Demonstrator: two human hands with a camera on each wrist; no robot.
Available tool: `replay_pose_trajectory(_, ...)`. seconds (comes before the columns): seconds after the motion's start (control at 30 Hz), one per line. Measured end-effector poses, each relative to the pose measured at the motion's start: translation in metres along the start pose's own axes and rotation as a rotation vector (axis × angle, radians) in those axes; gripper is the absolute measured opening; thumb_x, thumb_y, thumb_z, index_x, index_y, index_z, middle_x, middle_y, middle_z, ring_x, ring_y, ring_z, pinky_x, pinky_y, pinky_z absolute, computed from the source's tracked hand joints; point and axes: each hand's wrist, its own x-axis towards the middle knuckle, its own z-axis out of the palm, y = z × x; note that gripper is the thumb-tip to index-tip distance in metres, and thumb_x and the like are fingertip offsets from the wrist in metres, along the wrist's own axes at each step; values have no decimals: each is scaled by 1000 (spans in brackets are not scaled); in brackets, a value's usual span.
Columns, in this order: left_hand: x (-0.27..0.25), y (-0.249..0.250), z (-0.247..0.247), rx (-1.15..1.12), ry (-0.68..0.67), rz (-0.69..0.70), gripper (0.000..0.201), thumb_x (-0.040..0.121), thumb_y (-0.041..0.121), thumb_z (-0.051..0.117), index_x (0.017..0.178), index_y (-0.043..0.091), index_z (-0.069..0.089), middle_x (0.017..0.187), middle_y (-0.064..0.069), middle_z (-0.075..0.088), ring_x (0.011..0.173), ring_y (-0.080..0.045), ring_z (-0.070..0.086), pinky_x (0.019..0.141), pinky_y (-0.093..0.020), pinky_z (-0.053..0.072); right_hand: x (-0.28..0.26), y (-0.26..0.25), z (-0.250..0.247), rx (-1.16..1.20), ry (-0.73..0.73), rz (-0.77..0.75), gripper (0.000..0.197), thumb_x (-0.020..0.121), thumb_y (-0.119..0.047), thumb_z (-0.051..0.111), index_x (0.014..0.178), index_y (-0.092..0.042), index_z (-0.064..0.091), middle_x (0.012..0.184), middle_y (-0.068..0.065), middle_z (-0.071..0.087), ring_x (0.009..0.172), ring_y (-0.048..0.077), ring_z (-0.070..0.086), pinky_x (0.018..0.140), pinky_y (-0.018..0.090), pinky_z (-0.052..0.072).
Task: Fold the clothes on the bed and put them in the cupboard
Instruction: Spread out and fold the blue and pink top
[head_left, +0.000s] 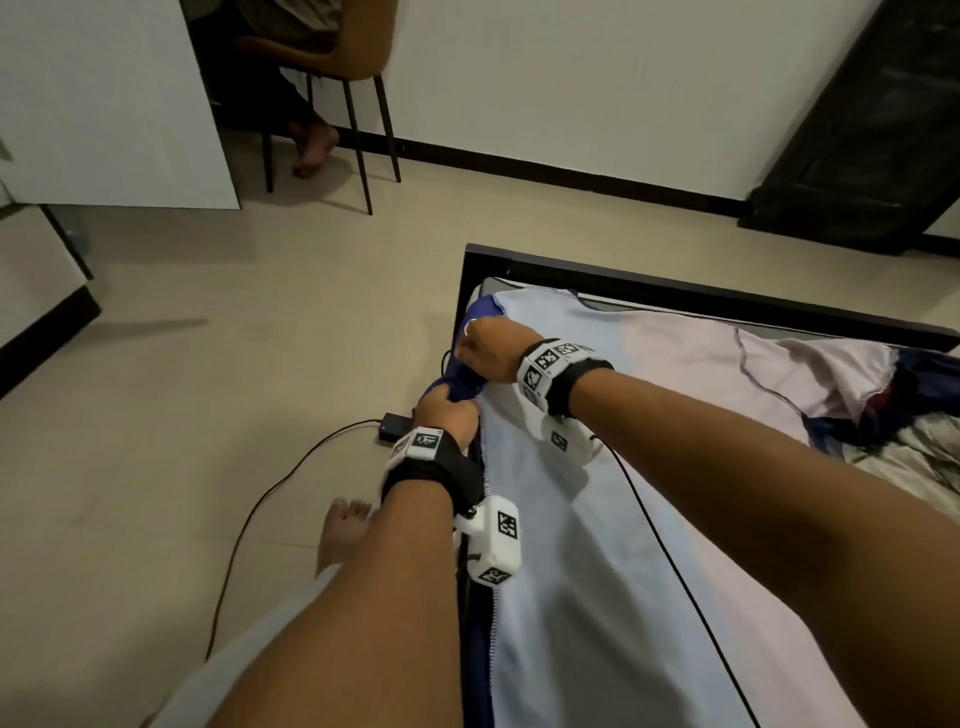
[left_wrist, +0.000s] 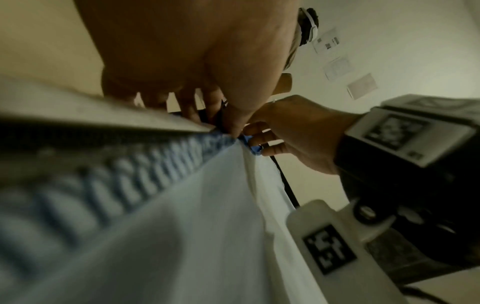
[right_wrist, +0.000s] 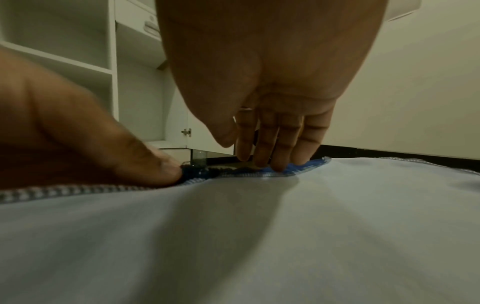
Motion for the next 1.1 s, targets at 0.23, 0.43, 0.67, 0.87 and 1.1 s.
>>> replay_pose_trajectory(0.23,0,-16,-24,120,-110,140,58,91,19,63,146,23,43,139,-2,55,122,-31,55,96,-31,42,33,-42,12,-137,-105,120,78,75,-82,56,113,-15,67,102,6,71,93,29,67,76,35,56)
replay_pose_trajectory(0.43,-1,-26,-31,339,-184,120,41,96,45,51,123,17,61,123,-10,66,107,-32,62,90,-34,48,30,-64,27,-423,-82,144,48,71,-58,78,95,-18,65,100,5,68,93,27,58,71,36,42)
replay_pose_trajectory(0.67,-7,-31,-36,622,-131,179,52,84,60,54,125,28,60,123,-3,67,107,-30,64,83,-33,49,26,-80,47,-759,-164,113,58,91,-52,58,141,-24,51,141,3,52,130,28,42,102,44,37)
replay_pose_trajectory(0.87,-76,1,-51,671,-295,202,51,102,47,44,135,9,52,124,-19,64,113,-36,61,93,-38,47,17,-85,32,-640,-61,12,22,98,-25,55,117,-17,64,123,5,65,116,28,58,84,36,39)
replay_pose_trajectory(1.1,-110,-5,-31,759,-258,190,43,75,54,75,85,18,56,79,-5,58,74,-30,59,73,-36,55,4,-54,-6,98,290,191,22,94,-18,52,114,-8,51,102,16,66,88,35,64,70,35,45)
